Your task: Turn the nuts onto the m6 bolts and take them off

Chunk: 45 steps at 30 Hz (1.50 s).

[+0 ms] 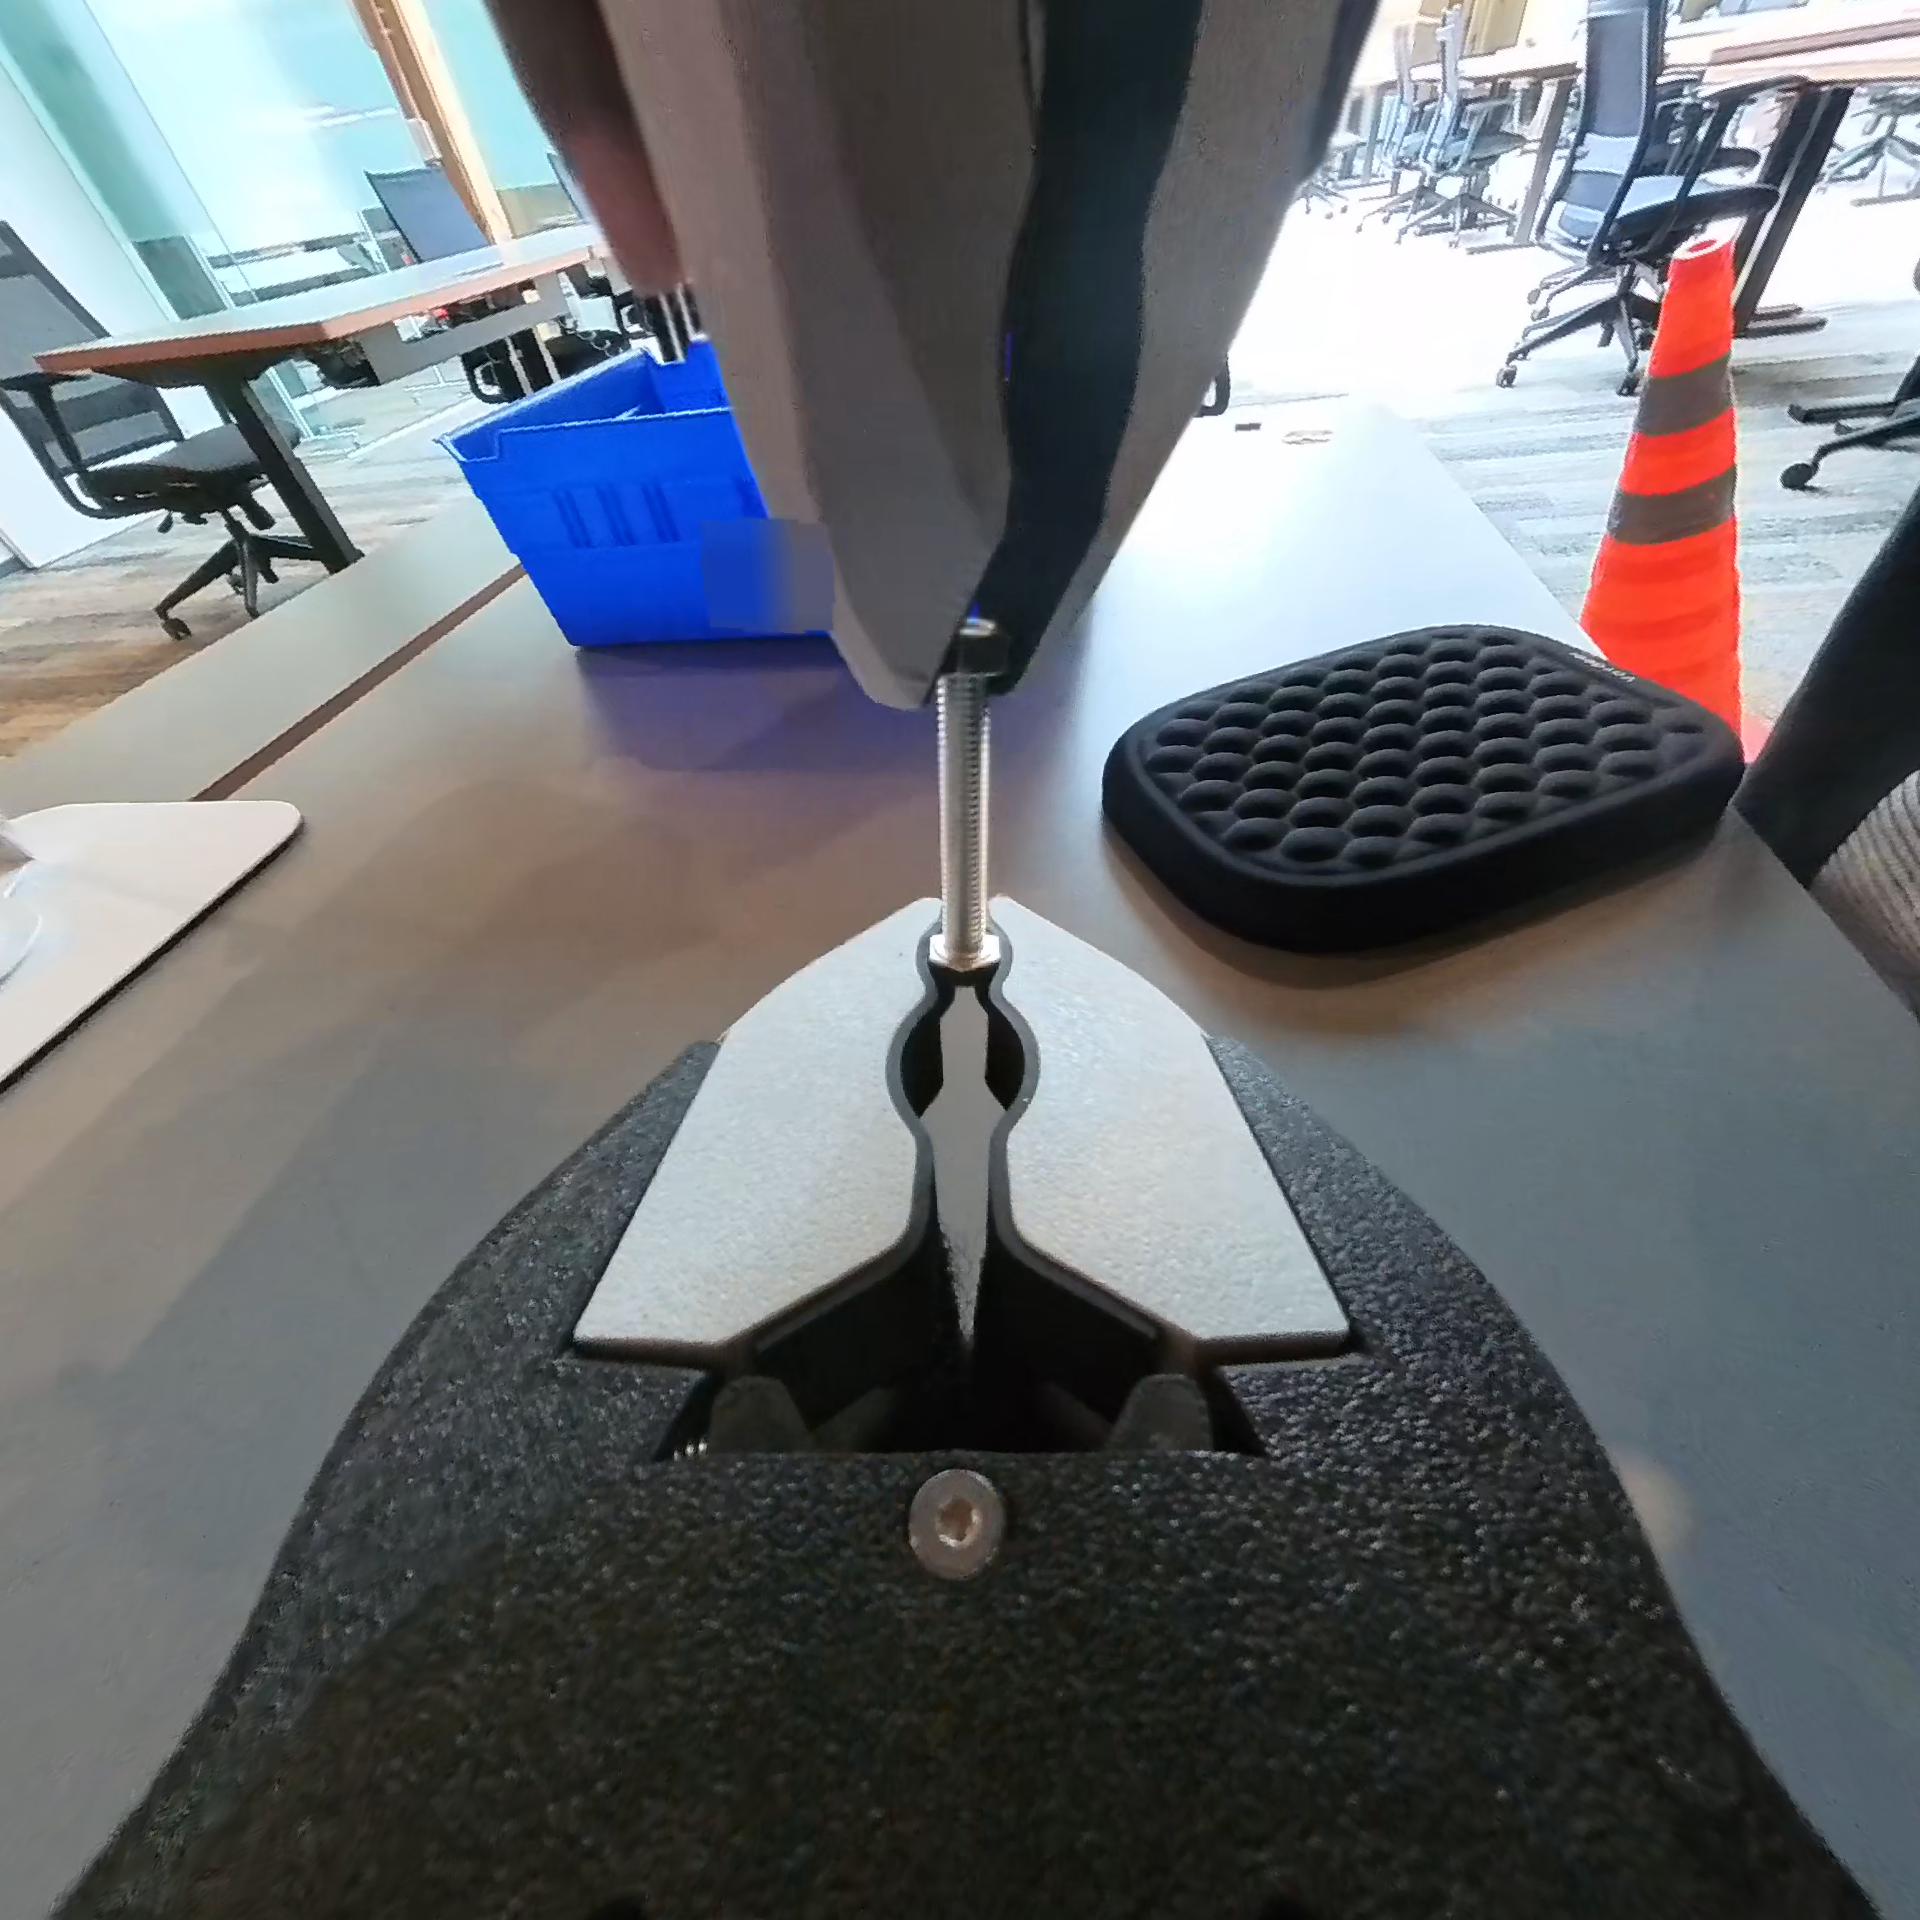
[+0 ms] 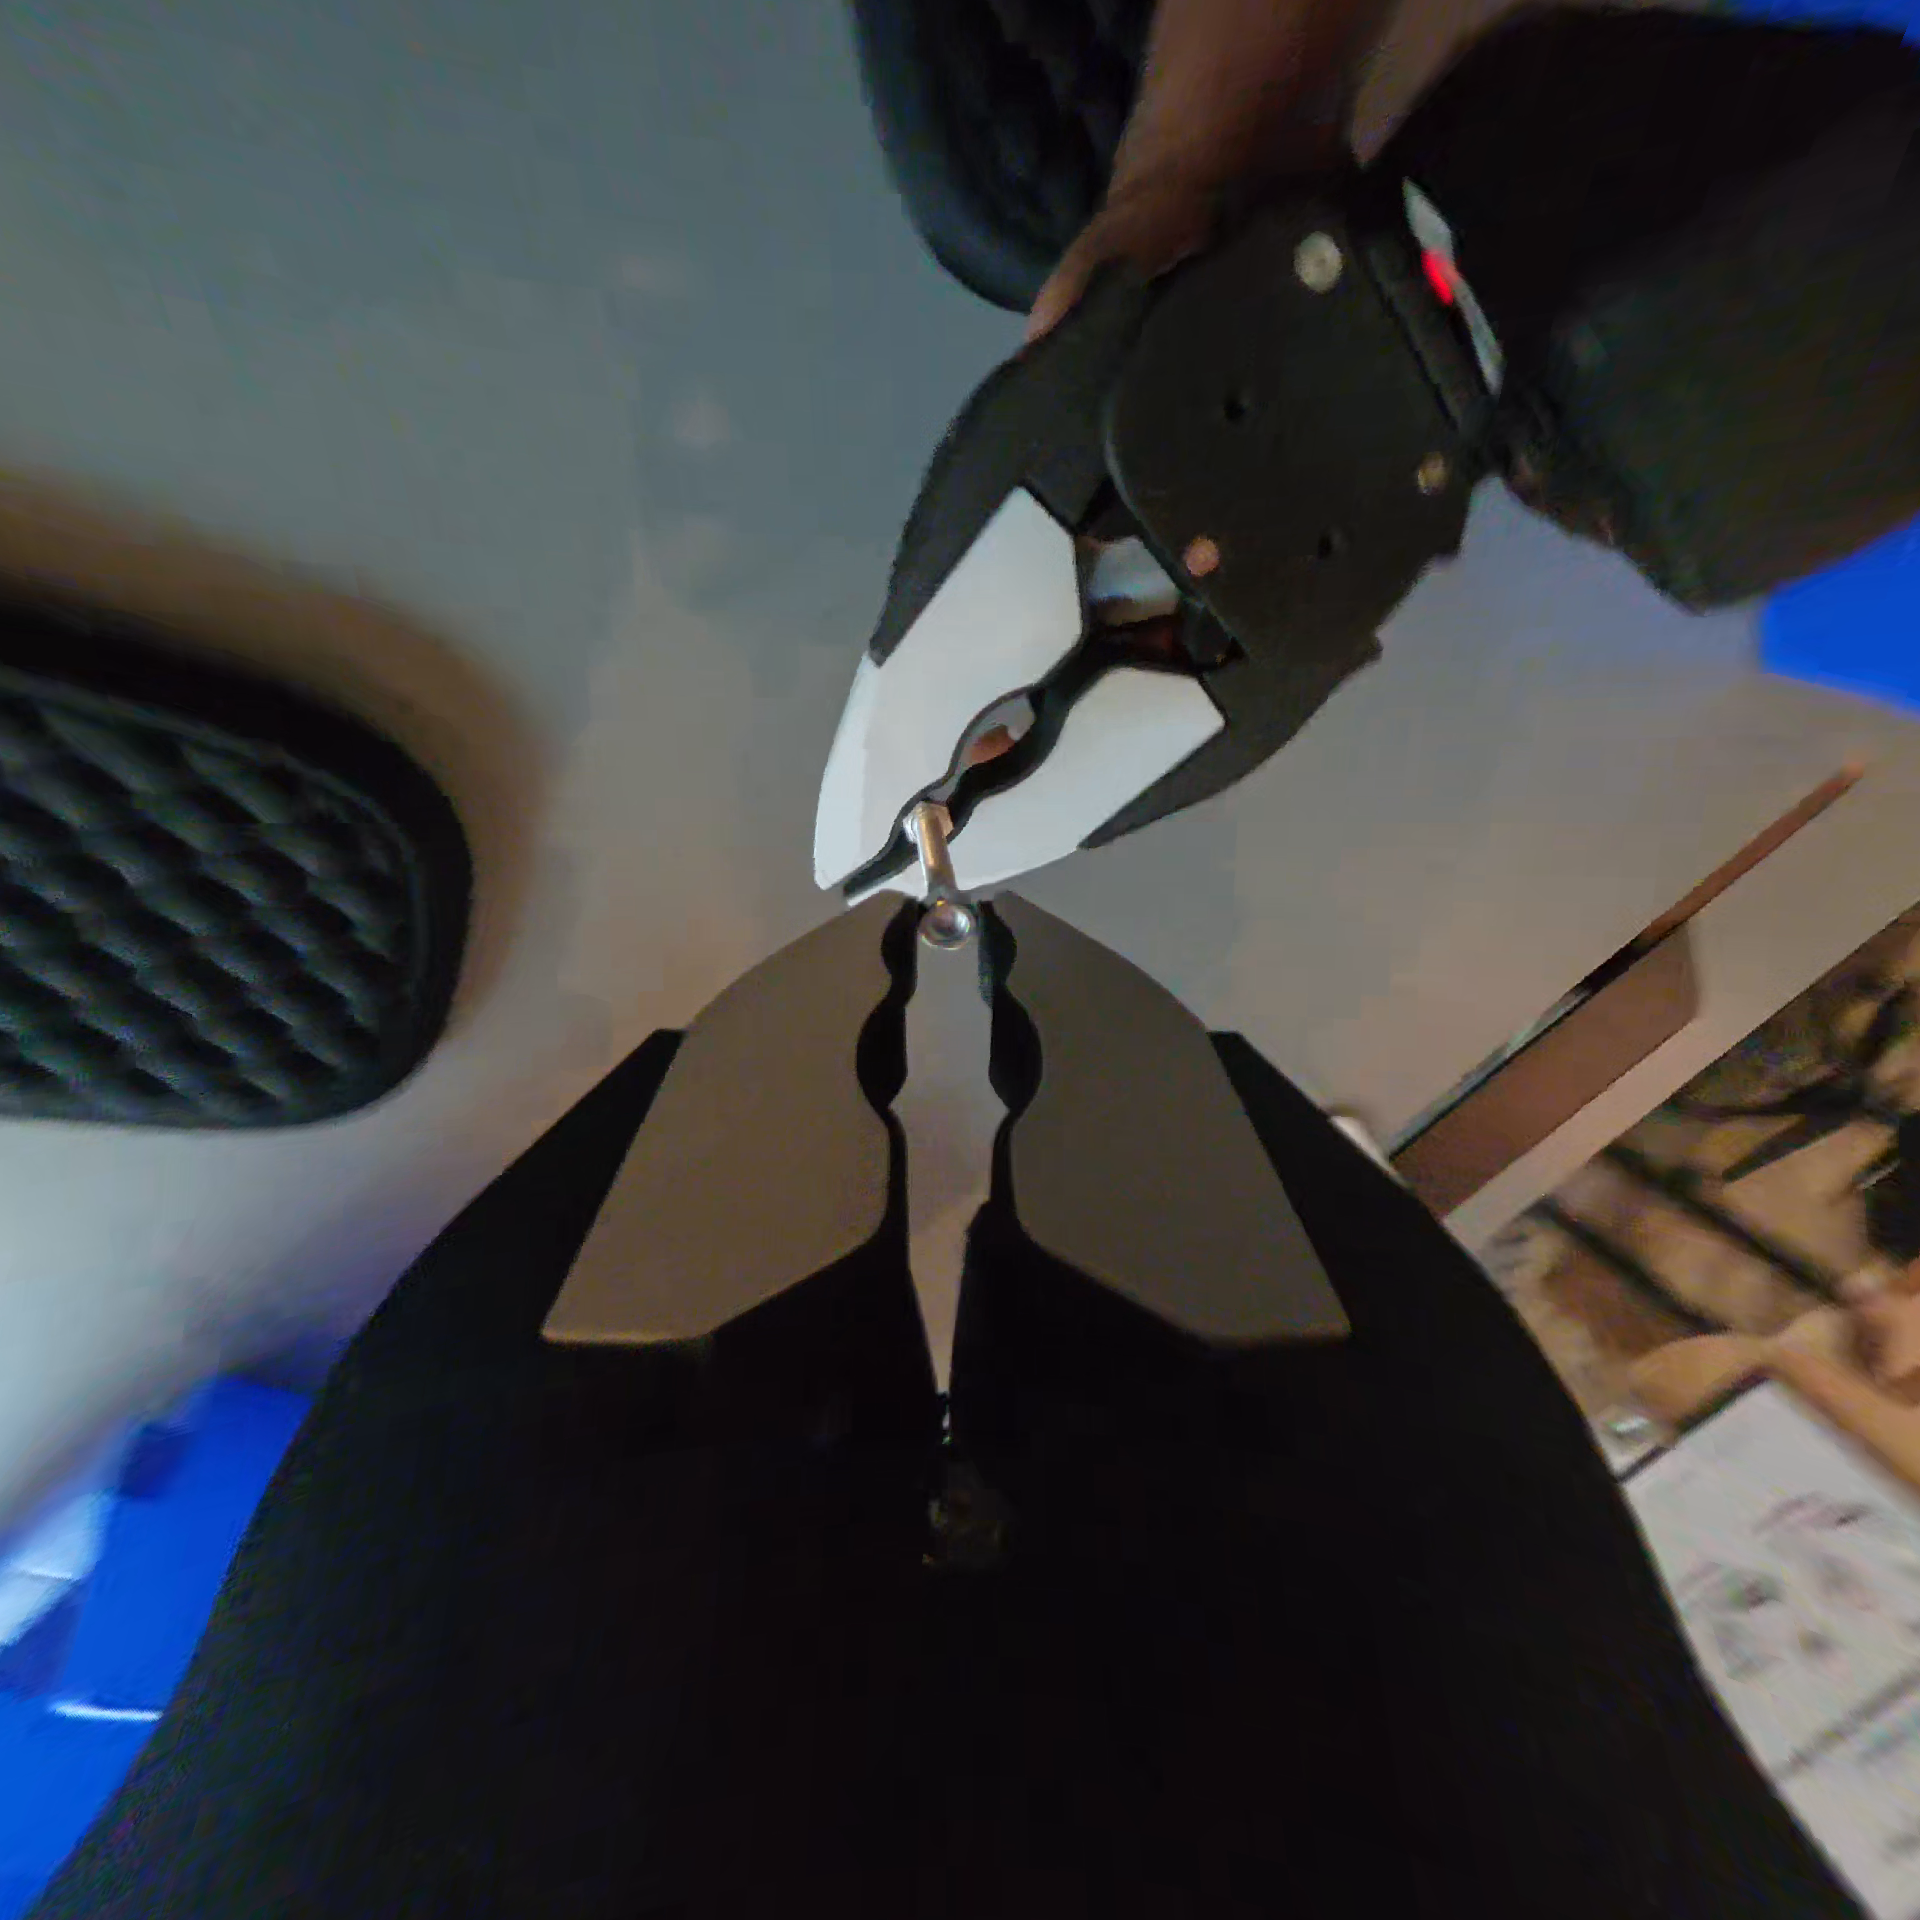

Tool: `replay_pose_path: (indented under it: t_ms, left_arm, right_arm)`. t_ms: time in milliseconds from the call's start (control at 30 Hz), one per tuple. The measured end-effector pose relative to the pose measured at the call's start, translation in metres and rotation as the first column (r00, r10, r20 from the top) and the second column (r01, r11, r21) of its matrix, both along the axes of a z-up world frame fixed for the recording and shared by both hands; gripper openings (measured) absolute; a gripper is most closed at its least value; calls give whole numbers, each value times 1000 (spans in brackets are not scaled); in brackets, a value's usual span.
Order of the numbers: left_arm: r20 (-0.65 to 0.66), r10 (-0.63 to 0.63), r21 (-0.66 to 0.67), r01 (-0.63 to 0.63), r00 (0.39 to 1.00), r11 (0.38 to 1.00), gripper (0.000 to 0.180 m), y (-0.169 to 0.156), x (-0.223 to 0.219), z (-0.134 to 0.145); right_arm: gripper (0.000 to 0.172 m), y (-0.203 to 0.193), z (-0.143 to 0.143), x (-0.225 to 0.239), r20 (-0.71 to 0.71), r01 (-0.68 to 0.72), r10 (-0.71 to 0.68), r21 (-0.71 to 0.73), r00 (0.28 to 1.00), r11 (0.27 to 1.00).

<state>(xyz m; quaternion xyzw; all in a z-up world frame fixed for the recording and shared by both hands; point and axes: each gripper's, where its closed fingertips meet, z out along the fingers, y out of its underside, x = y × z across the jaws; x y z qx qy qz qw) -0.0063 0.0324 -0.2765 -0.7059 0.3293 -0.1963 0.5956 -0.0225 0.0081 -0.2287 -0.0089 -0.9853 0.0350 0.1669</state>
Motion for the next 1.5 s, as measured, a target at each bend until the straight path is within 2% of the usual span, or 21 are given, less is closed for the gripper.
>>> replay_pose_path:
  t_ms: [67,100,133,200,267,333,367,400,433,500,567,633,700,800,967,1100,1267,1367,1433,1500]
  left_arm:
    - [3,16,4,-16,1000,1000,2,1,-1,1]
    - [4,24,5,-24,1000,1000,2,2,-2,1]
    - [5,32,7,-32,999,999,2,2,-3,1]
    - [3,44,8,-44,999,999,2,3,-4,1]
    - [-15,48,8,-48,999,999,2,4,-4,-1]
    - [-32,44,13,-43,999,999,2,3,-2,-2]
    - [-31,42,12,-42,999,999,2,3,-2,-2]
    - [-24,41,10,-41,999,999,2,3,-2,-1]
    - [-18,40,9,-40,999,999,2,3,-2,-1]
    - [-13,33,8,-33,999,999,2,2,-2,0]
    - [-14,24,6,-24,1000,1000,2,2,-1,0]
    - [-16,12,4,-12,1000,1000,2,1,0,-1]
    - [-13,-2,4,2,1000,1000,3,-1,2,-1]
    - [-6,-17,4,18,1000,1000,3,-2,3,0]
    - [-1,-32,2,32,999,999,3,-3,4,0]
    - [1,-39,1,39,999,999,3,-4,5,0]
    - [1,-43,2,43,999,999,3,-4,5,0]
    - [-1,-43,2,43,999,999,3,-4,5,0]
    - [0,-35,3,35,999,999,3,-3,5,1]
    - [9,-25,6,25,1000,1000,2,-3,3,2]
  right_arm:
    - [10,2,0,-1,45,220,-218,-50,975,974]
    - [10,3,0,-1,70,342,-337,-72,939,937]
    - [10,4,1,-2,96,463,-455,-92,885,882]
    - [10,6,-1,0,163,678,-660,-114,734,726]
    - [10,8,-4,6,233,811,-779,-110,582,574]
    - [10,7,-4,7,273,859,-816,-114,510,499]
    - [11,7,-4,7,274,860,-816,-118,509,497]
    - [13,7,-3,5,258,844,-804,-125,536,522]
    - [28,7,-1,3,238,809,-774,-130,587,573]
    - [45,6,3,5,197,672,-647,-99,736,734]
    - [49,11,8,4,105,445,-441,-26,892,895]
    - [42,9,10,10,72,161,-163,40,984,986]
    - [32,2,8,11,36,-42,40,60,999,997]
    - [28,-5,7,6,-7,-189,191,88,982,978]
    - [27,0,1,9,21,-324,326,190,945,927]
    - [19,0,3,4,1,-397,410,248,912,884]
    - [11,-3,1,4,10,-416,427,246,904,876]
    - [11,-3,1,4,8,-371,379,217,926,903]
    - [11,-1,1,3,6,-270,274,181,962,946]
    - [11,-2,2,2,16,-107,106,102,994,989]
